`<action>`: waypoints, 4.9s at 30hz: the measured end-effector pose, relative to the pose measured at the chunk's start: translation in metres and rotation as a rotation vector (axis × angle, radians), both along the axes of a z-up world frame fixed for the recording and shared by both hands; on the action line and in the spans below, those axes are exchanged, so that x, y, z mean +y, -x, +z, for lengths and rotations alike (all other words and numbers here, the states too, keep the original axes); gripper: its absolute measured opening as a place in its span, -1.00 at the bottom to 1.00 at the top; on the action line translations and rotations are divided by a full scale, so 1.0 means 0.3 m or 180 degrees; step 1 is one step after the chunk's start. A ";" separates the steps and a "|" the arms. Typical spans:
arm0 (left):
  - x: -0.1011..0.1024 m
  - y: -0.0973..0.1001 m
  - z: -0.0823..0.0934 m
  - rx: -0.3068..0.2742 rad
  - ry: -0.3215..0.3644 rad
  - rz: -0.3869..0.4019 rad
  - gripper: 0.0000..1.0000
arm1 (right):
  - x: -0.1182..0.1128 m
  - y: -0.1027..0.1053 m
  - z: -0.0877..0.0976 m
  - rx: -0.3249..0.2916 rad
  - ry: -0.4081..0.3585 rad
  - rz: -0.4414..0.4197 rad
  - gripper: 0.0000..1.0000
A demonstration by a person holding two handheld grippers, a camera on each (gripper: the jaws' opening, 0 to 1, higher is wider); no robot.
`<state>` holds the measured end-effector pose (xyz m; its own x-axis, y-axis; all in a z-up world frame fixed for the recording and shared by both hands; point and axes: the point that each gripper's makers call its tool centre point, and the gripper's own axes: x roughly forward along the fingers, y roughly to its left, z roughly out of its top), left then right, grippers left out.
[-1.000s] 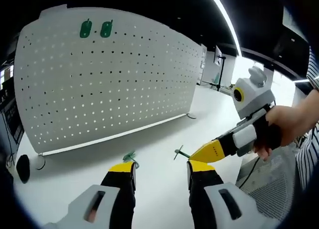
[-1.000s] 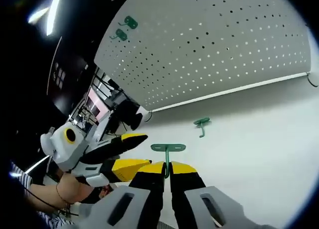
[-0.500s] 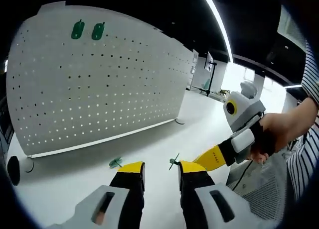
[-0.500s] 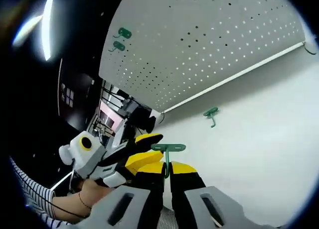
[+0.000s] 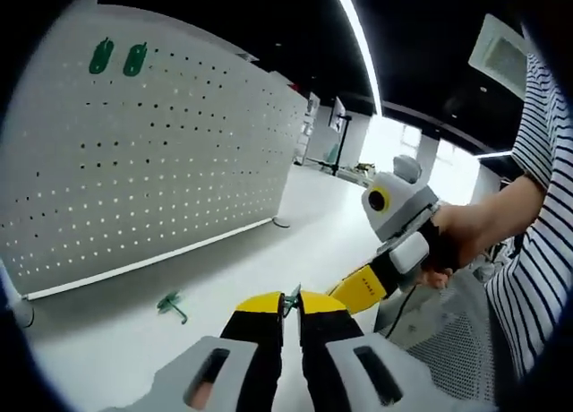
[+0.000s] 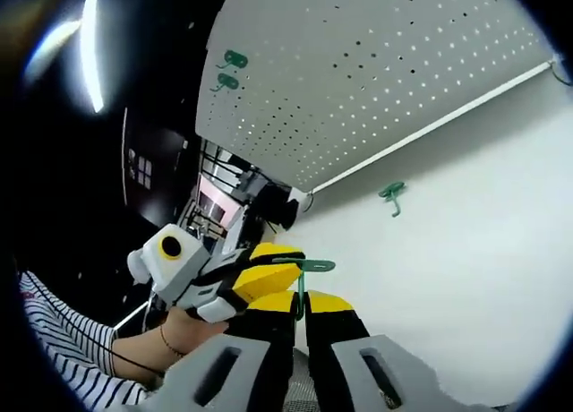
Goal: Insert the hook assembly into the mounting plate slot until the hook locks in place.
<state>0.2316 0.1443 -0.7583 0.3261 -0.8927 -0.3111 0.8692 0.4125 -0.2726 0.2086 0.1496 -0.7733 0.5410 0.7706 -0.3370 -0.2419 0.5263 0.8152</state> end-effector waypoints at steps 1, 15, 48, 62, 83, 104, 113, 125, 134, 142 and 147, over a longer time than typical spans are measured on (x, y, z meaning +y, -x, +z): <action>0.000 0.002 0.000 0.0005 0.0000 -0.0023 -0.89 | -0.001 0.000 0.000 -0.0027 0.0026 0.0017 -0.99; 0.006 -0.013 -0.015 0.0076 -0.0376 0.0040 -0.95 | -0.019 -0.029 0.017 -0.0468 0.0463 0.0024 -0.96; 0.034 -0.002 -0.025 0.1699 -0.0099 0.0623 -0.98 | 0.019 -0.041 0.022 -0.1720 0.2317 0.0765 -0.81; 0.033 0.012 -0.020 0.1751 -0.0029 0.0616 -0.97 | 0.033 -0.028 0.035 -0.1848 0.2457 0.0869 -0.97; 0.031 0.009 0.005 0.1646 0.0179 0.0545 -0.89 | 0.028 -0.025 0.050 -0.1608 0.2278 0.0712 -1.00; 0.187 -0.049 0.126 0.0471 0.0386 0.1013 0.12 | 0.047 -0.096 0.122 -0.1706 0.2132 0.0406 -1.00; 0.214 0.005 0.108 0.0289 0.0361 0.1092 0.51 | 0.072 -0.113 0.140 -0.1749 0.2047 0.0277 -1.00; 0.207 0.068 0.082 -0.0023 0.0199 0.1068 0.73 | 0.082 -0.183 0.244 -0.2114 0.2051 -0.0155 -1.00; 0.195 0.101 0.061 -0.0086 0.0133 0.1051 0.85 | 0.086 -0.261 0.333 -0.2362 0.2107 -0.0516 -1.00; 0.216 0.098 0.041 -0.0090 0.0115 0.1141 0.94 | 0.039 -0.331 0.360 -0.2340 0.2195 -0.0838 -1.00; 0.233 0.093 0.023 -0.0059 0.0099 0.1213 0.96 | 0.021 -0.368 0.382 -0.2325 0.2180 -0.0956 -1.00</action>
<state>0.2036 0.2141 -0.7514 0.6416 -0.7154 -0.2767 0.6601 0.6987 -0.2758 0.3189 0.1558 -0.6587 0.9265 0.3382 -0.1648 -0.3384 0.9406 0.0280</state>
